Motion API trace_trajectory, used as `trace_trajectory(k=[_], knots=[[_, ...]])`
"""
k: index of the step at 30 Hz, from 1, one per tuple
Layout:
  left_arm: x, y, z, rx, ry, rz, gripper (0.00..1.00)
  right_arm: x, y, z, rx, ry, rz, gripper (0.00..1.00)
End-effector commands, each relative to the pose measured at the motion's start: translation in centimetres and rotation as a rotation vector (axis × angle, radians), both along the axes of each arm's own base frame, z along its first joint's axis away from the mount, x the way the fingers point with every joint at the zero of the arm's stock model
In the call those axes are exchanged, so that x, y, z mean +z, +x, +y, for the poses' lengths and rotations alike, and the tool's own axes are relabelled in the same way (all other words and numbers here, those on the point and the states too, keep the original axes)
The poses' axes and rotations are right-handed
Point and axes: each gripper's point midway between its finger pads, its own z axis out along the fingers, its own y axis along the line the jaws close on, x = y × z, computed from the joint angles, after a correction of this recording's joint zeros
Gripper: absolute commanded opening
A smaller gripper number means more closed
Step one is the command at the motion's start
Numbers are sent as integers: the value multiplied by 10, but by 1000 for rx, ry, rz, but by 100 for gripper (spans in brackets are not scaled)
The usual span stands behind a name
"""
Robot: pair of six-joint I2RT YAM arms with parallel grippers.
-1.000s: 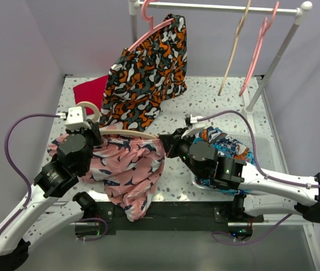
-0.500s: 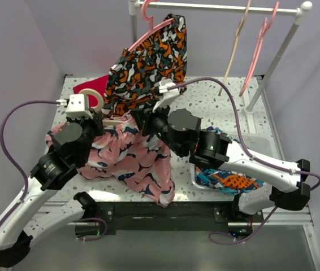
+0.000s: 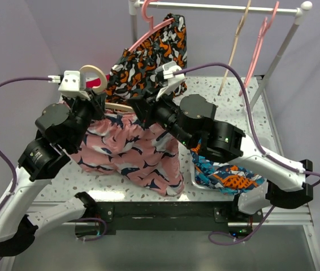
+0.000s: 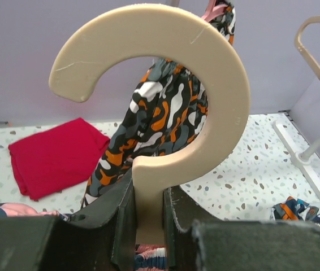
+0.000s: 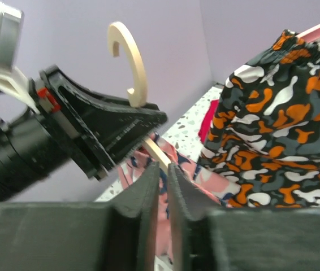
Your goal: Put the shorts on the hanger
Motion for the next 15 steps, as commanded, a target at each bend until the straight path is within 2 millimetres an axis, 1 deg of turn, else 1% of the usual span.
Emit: trace_trajectory(k=[1,2,3,4,5,6,7,8,9,10,12,13,14,15], knots=[[52,-16,7,-45,-3,-104,0,32,-28,-44,81,1,-57,34],[64,-20,5,-70,-12,-120,0,28,-32,-50,100,-24,-63,38],[66,-22,2,-90,-9,-119,0,37,-46,-63,156,-10,-85,43],[63,-24,0,-111,3,-106,0,29,-51,-65,182,-40,-90,52],[66,-28,-7,-158,5,-107,0,19,-56,-71,203,-96,-104,55],[63,-30,-11,-186,15,-95,0,21,-60,-86,204,-101,-117,58],[57,-33,-18,-232,39,-72,0,4,-61,-91,206,-162,-103,63],[53,-35,-21,-254,47,-59,0,-2,-62,-98,207,-194,-113,65],[49,-37,-24,-274,58,-51,0,-3,-66,-110,205,-197,-118,67],[45,-41,-29,-314,69,-48,0,-17,-69,-113,224,-235,-106,69],[34,-44,-30,-333,77,-33,0,-28,-78,-116,269,-266,-98,70],[33,-49,-32,-356,74,-42,0,-40,-87,-116,325,-297,-83,70],[23,-48,-35,-365,83,-24,0,-48,-92,-114,358,-313,-67,70],[19,-48,-36,-371,85,-18,0,-56,-95,-112,379,-331,-49,70]])
